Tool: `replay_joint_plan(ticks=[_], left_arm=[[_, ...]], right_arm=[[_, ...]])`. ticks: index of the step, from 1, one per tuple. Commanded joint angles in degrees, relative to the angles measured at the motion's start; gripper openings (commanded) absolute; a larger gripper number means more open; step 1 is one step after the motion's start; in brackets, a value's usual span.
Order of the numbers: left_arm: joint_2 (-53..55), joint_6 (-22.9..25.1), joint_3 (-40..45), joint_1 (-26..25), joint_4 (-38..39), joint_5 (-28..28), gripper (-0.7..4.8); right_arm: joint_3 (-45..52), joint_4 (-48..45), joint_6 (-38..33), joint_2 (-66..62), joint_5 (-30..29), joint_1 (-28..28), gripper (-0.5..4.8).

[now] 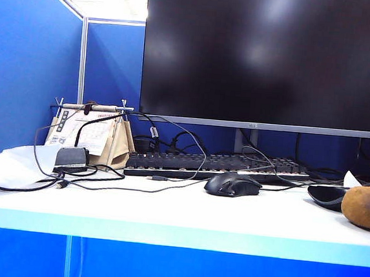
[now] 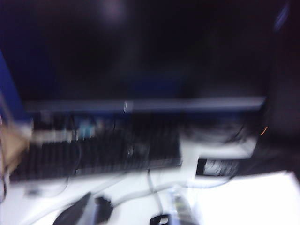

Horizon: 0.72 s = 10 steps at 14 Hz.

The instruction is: Pick up the kiwi and place it near the upside-down mouse.

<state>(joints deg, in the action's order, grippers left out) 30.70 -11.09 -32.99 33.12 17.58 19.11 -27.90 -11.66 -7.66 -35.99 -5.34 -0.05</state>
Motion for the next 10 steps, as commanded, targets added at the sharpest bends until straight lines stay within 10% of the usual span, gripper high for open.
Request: replay_joint_plan(ticks=[1, 4, 10], left_arm=[[-2.62, -2.91, 8.09, 0.0, -1.62, 0.37, 0.3], [-2.97, -8.39, 18.84, 0.02, -13.62, 3.04, 0.3], [-2.62, -5.62, 28.02, 0.0, -16.0, 9.18, 0.3]], right_arm=[[8.74, 1.75, 0.15, 13.84, 1.62, -0.11, 1.98], [17.75, 18.29, 0.04, 36.15, 1.99, -0.13, 1.97], [21.33, 26.49, -4.94, 35.82, 1.7, -0.15, 1.96]])
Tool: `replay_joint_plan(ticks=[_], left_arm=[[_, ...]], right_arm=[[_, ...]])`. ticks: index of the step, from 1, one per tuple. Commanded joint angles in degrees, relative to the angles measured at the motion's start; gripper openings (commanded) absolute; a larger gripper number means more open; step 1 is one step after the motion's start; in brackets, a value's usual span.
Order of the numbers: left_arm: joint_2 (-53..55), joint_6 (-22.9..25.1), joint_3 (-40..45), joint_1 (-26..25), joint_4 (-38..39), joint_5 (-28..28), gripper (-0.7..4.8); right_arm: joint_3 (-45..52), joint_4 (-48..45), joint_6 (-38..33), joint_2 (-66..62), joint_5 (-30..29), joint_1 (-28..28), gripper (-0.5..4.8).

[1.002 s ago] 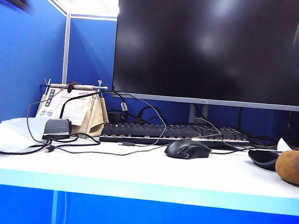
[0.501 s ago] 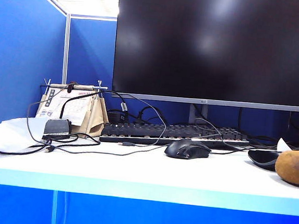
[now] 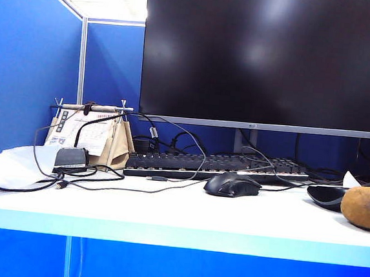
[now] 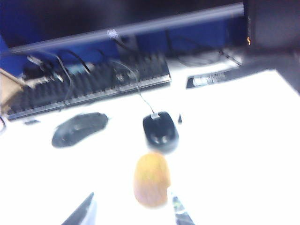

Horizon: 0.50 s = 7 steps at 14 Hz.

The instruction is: Pick up the kiwi and place it near the upside-down mouse.

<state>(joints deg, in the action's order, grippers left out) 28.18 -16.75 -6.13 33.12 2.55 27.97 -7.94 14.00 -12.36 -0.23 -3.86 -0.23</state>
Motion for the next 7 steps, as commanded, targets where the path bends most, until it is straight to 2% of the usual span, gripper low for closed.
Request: replay_joint_plan(ticks=[1, 4, 7], left_arm=[[-0.11, 0.31, 1.97, 0.0, -0.92, 1.16, 0.3], [-0.11, 0.28, 3.63, 0.0, 0.09, 1.75, 0.3], [-0.2, -1.99, 4.17, 0.0, 1.2, 1.38, 0.3]], right_arm=[[3.13, 0.81, -0.22, 0.07, 0.2, 0.02, 1.96], [6.43, -0.44, 0.79, -0.57, 0.57, 0.02, 1.96], [6.56, -0.55, 0.85, -0.55, 1.42, 0.02, 1.96]])
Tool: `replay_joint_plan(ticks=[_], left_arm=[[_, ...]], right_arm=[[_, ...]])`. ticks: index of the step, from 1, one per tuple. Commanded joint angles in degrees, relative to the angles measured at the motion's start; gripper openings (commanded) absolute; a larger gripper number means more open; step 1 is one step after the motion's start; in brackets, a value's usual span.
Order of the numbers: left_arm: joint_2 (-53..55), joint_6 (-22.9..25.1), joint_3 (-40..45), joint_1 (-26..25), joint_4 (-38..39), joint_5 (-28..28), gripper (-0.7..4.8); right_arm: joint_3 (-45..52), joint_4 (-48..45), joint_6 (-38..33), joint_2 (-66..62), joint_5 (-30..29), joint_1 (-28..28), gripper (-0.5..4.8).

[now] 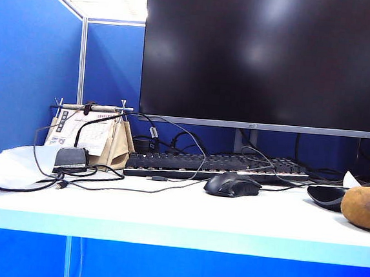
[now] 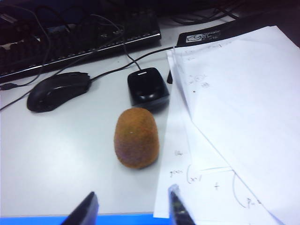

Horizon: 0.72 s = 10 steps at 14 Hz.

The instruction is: Pick up the kiwi and place it near the upside-down mouse.

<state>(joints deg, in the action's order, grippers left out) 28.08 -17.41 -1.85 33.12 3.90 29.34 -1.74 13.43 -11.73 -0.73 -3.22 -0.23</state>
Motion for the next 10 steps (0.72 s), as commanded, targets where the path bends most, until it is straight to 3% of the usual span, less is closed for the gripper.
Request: replay_joint_plan(ticks=[1, 2, 3, 10], left_arm=[[-0.07, -1.51, -0.02, 0.0, -0.15, -0.04, 0.3], [-0.09, -1.49, 0.02, 0.0, -0.02, -0.22, 0.3], [-0.09, -1.49, 0.0, 0.0, -0.07, -0.11, 0.3], [-0.07, -1.46, 0.0, 0.0, -0.13, -0.15, 0.3]], right_arm=[[0.33, 0.02, 0.2, -0.09, 0.79, 0.04, 1.43], [0.33, 0.02, 0.17, -0.09, 0.74, 0.04, 0.37], [0.33, 0.02, 0.09, -0.09, 0.72, 0.04, -0.04], [0.33, -0.17, -0.66, -0.02, 0.37, 0.09, -0.03]])
